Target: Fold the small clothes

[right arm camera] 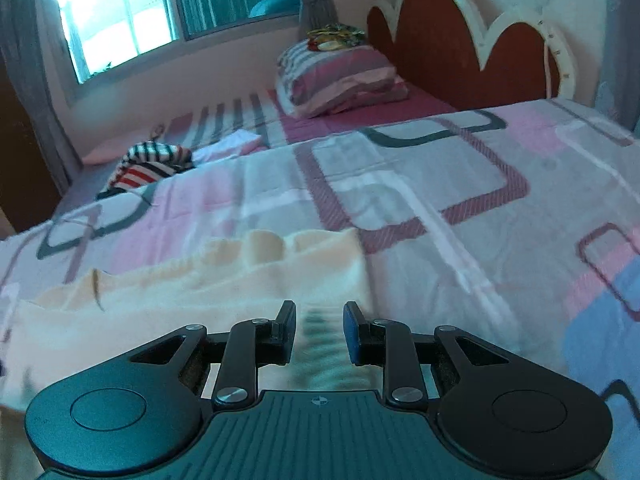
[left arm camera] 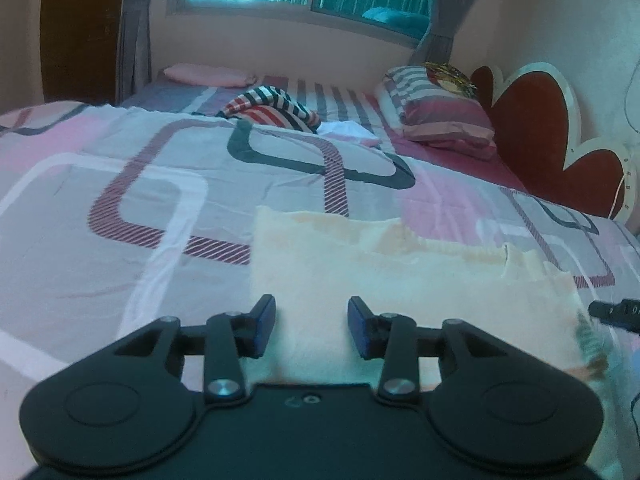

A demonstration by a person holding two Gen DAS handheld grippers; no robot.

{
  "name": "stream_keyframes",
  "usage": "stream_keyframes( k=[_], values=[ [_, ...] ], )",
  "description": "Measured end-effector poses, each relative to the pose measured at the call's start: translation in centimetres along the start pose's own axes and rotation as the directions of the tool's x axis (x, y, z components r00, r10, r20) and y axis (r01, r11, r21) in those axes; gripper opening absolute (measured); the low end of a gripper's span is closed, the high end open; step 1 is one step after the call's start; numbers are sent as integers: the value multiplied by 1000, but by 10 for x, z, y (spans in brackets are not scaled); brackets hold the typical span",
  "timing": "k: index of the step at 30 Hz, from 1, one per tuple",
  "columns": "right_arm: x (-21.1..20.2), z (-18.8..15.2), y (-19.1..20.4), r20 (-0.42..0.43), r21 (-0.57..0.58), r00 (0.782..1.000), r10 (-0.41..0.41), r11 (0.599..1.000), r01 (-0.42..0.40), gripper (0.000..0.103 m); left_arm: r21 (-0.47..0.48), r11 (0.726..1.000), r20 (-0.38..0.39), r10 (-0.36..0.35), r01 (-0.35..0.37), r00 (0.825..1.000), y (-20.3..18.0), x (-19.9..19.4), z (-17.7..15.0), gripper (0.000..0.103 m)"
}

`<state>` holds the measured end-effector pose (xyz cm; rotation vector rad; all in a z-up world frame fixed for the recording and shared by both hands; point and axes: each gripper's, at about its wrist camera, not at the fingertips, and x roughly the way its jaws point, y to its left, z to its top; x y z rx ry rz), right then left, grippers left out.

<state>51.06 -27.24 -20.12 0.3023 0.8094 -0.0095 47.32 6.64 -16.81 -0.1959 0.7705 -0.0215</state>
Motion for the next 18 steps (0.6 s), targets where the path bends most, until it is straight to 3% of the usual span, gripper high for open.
stream_keyframes(
  k=[6, 15, 17, 18],
  values=[
    [30, -7, 6, -63, -51, 998, -14, 999, 10, 26, -4, 1000, -36, -9, 9, 999, -4, 39, 7, 39],
    [36, -8, -8, -56, -45, 997, -44, 998, 42, 26, -40, 999, -17, 32, -33, 999, 6, 64, 22, 39],
    [27, -4, -9, -34, 7, 999, -4, 1000, 5, 26, -34, 999, 7, 32, -32, 999, 2, 57, 26, 41],
    [23, -3, -6, -17, 9, 999, 30, 999, -30, 26, 1, 999, 38, 37, -37, 999, -4, 53, 26, 47]
  ],
)
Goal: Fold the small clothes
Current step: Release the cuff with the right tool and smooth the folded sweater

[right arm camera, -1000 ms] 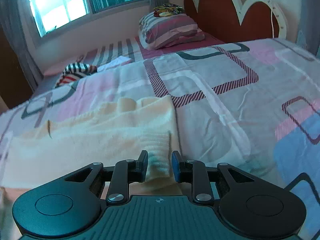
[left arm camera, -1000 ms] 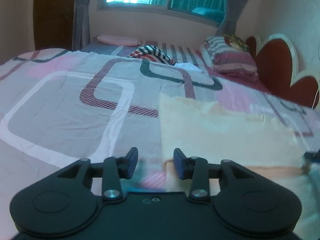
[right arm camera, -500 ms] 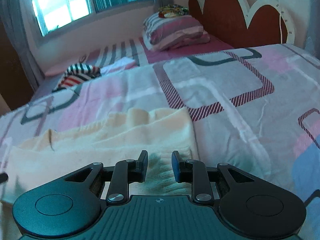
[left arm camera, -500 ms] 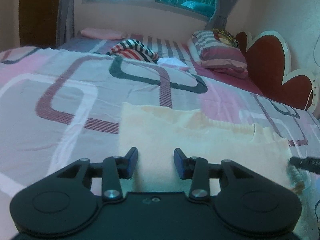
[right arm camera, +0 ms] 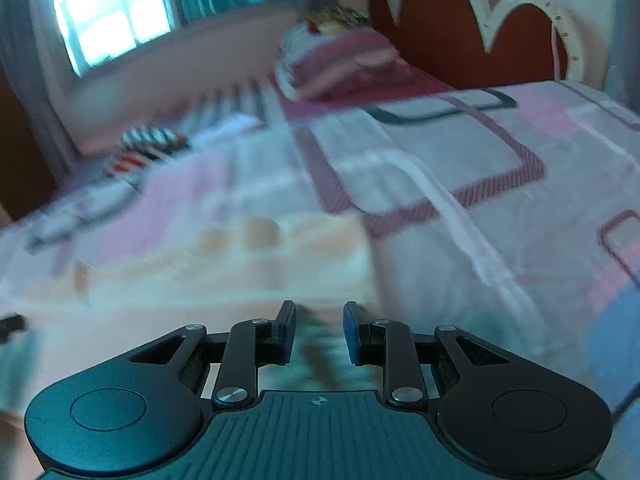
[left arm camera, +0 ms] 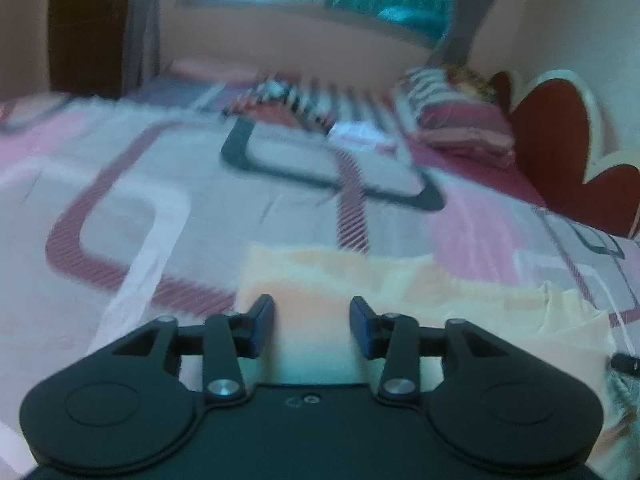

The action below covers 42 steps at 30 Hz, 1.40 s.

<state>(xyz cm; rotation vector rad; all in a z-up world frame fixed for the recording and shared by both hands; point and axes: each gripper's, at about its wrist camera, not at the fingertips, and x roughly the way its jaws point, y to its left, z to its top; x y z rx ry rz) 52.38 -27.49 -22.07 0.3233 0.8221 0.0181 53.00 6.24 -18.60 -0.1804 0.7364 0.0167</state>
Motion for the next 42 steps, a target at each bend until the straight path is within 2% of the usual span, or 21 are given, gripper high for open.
stream_keyframes(
  k=[1, 2, 3, 5, 7, 8, 10, 14, 18, 24, 27, 29, 30, 31, 33, 34, 40, 42],
  values=[
    [-1, 1, 5, 4, -19, 1000, 12, 1000, -12, 26, 37, 999, 16, 14, -14, 1000, -5, 0, 0, 56],
    [1, 1, 11, 0, -43, 1000, 12, 999, -12, 26, 56, 998, 14, 27, -28, 1000, -8, 3, 1, 59],
    [5, 1, 16, -12, -59, 1000, 12, 998, -13, 26, 52, 998, -8, 37, -37, 999, -8, 10, 2, 63],
    [16, -1, 20, -40, -79, 999, -6, 997, 3, 26, 31, 998, -53, 59, -58, 997, -1, 24, 2, 64],
    [21, -4, 16, -21, -103, 1000, -21, 994, 18, 26, 15, 995, -65, 101, -101, 993, 10, 28, 0, 73],
    [21, -4, 12, -17, -103, 999, -29, 994, 27, 26, -9, 997, -64, 78, -79, 995, 17, 26, 0, 72],
    [20, -1, 2, -24, -71, 999, -41, 997, 39, 26, -4, 995, -73, 103, -103, 992, 20, 17, 2, 68],
    [6, -1, 3, -24, -50, 998, -60, 997, 59, 26, 26, 997, -21, 71, -70, 997, 13, -15, 1, 68],
    [-10, -9, 19, -18, -79, 1000, 0, 997, -1, 26, 111, 994, 27, 5, -8, 1000, -11, -46, -6, 69],
    [-21, -25, 53, -45, -118, 996, 83, 989, -88, 26, 164, 983, -31, -83, 87, 996, -53, -57, -33, 69],
    [-20, -35, 66, -63, -165, 994, 88, 981, -98, 26, 211, 973, -78, -75, 90, 994, -68, -48, -50, 70],
    [-18, -42, 68, -72, -207, 996, 62, 975, -75, 27, 225, 971, -138, -50, 80, 989, -68, -38, -60, 70],
    [-15, -45, 66, -74, -226, 996, 42, 972, -57, 31, 229, 970, -121, -50, 77, 991, -66, -38, -64, 72],
    [-13, -46, 61, -64, -238, 998, 29, 970, -43, 42, 238, 968, -112, -49, 75, 993, -65, -39, -66, 72],
    [-11, -46, 48, -39, -232, 999, -31, 972, 21, 56, 248, 967, -115, -38, 65, 993, -66, -41, -67, 72],
    [-12, -45, 40, -31, -218, 997, -66, 974, 57, 56, 248, 967, -118, -35, 63, 992, -65, -42, -67, 72],
    [-22, -45, 20, -24, -208, 993, -117, 972, 110, 56, 243, 969, -121, -10, 39, 993, -67, -47, -67, 71],
    [-31, -47, 16, -34, -172, 997, -76, 983, 69, 56, 236, 971, -119, -4, 32, 993, -67, -53, -68, 71]
  ],
)
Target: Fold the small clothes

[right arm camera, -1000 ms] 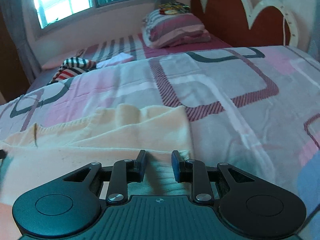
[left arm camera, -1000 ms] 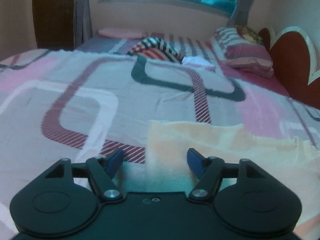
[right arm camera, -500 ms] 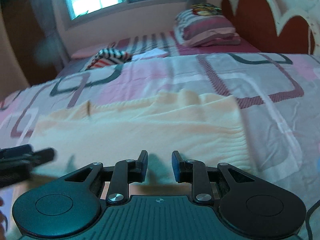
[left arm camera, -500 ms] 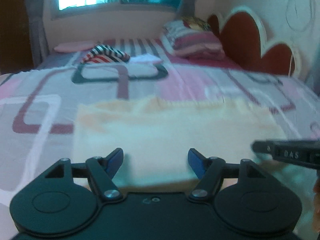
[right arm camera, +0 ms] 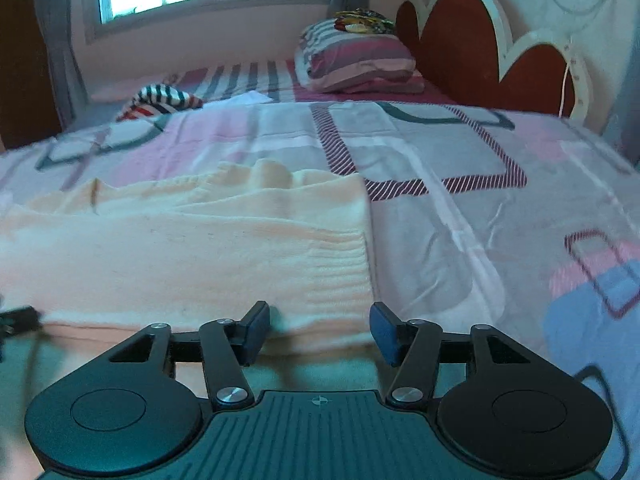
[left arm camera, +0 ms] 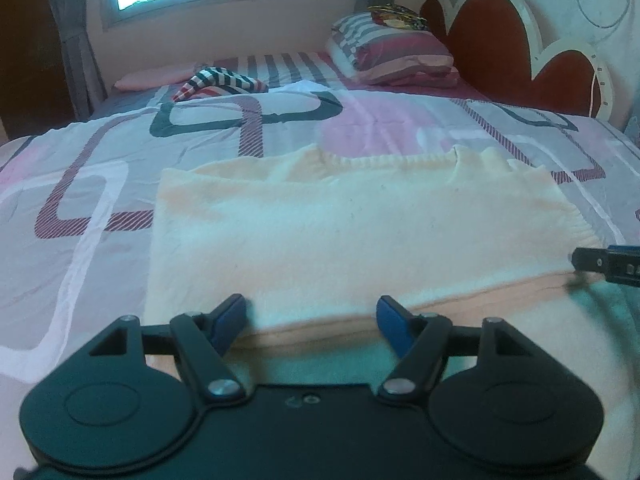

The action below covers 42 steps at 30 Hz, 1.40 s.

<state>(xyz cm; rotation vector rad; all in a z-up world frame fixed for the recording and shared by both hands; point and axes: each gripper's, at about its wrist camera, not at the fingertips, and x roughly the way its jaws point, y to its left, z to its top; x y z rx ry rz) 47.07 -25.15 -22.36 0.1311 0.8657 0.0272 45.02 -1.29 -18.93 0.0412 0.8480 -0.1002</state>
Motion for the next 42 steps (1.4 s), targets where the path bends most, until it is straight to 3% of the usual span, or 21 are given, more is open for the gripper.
stream_keyframes(
  k=[9, 12, 14, 16, 19, 24, 28, 32, 37, 40, 42],
  values=[
    [-46, -18, 27, 1, -10, 983, 184, 983, -184, 55, 6, 999, 9, -36, 36, 999, -17, -40, -14, 71],
    [-54, -35, 44, -43, -53, 971, 236, 970, -238, 36, 7, 999, -11, -52, 52, 999, -24, -50, -29, 71],
    [-53, -47, 52, -85, -75, 963, 256, 962, -262, 35, 23, 998, -38, -51, 52, 998, -28, -51, -43, 71],
    [-51, -60, 56, -110, -101, 964, 243, 962, -254, 35, 28, 999, -73, -40, 42, 997, -26, -49, -56, 72],
    [-58, -69, 46, -90, -142, 975, 203, 966, -214, 35, 24, 1000, -51, -9, 10, 999, -11, -56, -75, 76],
    [-71, -85, -2, -104, -106, 986, 131, 984, -142, 35, -1, 999, -49, 52, -52, 997, 12, -82, -98, 77],
    [-93, -97, -23, -93, -105, 989, 116, 986, -126, 35, -37, 994, -58, 105, -107, 993, 15, -106, -111, 72],
    [-127, -107, -11, -74, -125, 971, 228, 964, -236, 35, -39, 997, -43, 60, -62, 997, -2, -136, -121, 72],
    [-149, -132, 38, -117, -203, 928, 355, 906, -372, 35, 9, 1000, -57, -3, 4, 998, -39, -151, -138, 72],
    [-149, -152, 53, -165, -231, 914, 371, 886, -402, 35, 25, 1000, -89, 17, -15, 996, -45, -151, -152, 72],
    [-147, -164, 49, -183, -237, 919, 350, 891, -386, 35, 0, 999, -110, 34, -34, 993, -34, -151, -163, 75]
  ],
)
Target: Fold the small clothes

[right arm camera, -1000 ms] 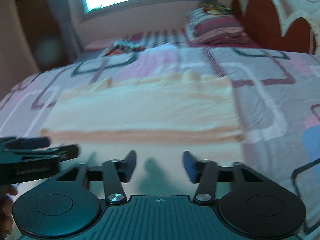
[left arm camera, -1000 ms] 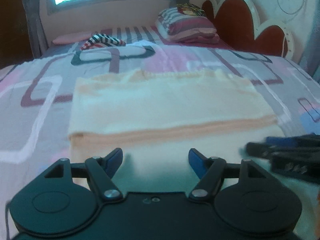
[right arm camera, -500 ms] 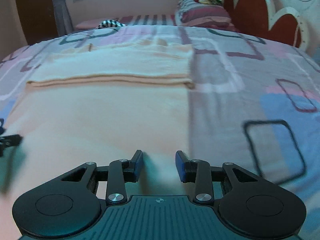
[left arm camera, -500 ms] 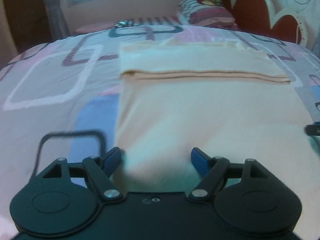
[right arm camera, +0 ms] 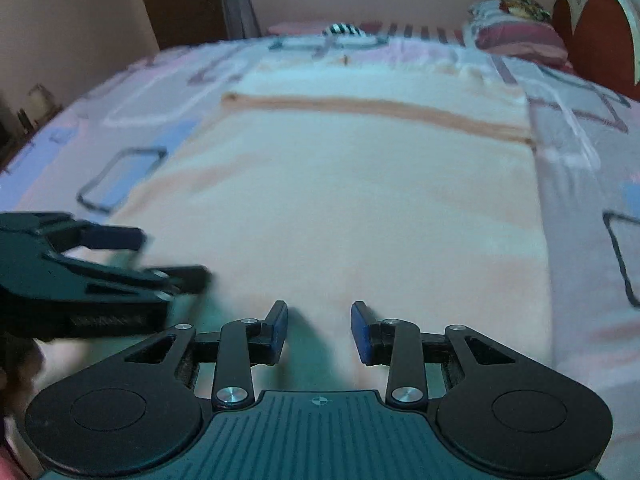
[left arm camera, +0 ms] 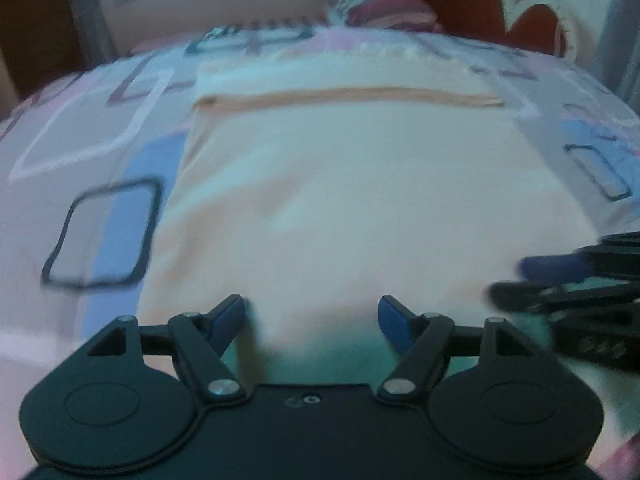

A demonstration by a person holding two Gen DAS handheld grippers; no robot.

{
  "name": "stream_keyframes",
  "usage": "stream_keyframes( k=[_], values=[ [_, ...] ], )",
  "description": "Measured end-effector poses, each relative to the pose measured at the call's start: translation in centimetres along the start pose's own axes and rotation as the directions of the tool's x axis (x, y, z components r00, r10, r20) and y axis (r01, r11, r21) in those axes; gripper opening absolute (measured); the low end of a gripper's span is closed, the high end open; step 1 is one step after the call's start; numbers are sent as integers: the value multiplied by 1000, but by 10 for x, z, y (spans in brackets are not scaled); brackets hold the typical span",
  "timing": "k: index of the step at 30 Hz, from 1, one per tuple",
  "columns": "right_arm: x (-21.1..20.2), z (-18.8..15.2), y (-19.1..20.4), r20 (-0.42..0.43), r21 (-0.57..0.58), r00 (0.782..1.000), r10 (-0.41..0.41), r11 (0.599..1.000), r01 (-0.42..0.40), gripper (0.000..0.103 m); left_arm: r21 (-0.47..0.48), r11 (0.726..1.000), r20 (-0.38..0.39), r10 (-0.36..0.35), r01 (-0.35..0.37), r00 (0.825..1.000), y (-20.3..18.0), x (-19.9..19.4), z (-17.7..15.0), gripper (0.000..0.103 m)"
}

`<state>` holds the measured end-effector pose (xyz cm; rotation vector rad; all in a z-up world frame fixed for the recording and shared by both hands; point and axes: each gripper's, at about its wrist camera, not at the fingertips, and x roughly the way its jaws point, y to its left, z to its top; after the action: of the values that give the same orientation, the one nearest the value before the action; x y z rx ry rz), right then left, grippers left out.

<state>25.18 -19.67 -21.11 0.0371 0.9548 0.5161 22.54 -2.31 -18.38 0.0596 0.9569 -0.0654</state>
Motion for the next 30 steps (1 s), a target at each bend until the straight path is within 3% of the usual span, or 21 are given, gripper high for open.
stream_keyframes(
  k=[4, 8, 15, 23, 27, 30],
  values=[
    [-12, -18, -11, 18, -19, 997, -74, 997, 75, 35, -25, 1000, 12, 10, -9, 1000, 20, -8, -16, 78],
    [-27, -32, -30, 16, 40, 990, -137, 990, 136, 35, -10, 1000, 24, 11, -11, 1000, 26, -16, -24, 78],
    [-52, -49, -25, 1, 77, 972, -233, 970, 232, 35, -20, 1000, 33, 5, -4, 999, 39, -31, -39, 75],
    [-72, -52, 46, 70, 61, 986, -149, 988, 145, 35, 39, 995, 78, -96, 93, 992, 21, -63, -56, 75],
    [-67, -64, 72, 44, 28, 989, -138, 990, 137, 35, 43, 995, 50, -94, 92, 994, 23, -59, -72, 75],
    [-63, -78, 67, 7, 53, 986, -167, 985, 166, 35, 47, 995, 48, -92, 89, 995, 33, -57, -84, 76]
  ],
)
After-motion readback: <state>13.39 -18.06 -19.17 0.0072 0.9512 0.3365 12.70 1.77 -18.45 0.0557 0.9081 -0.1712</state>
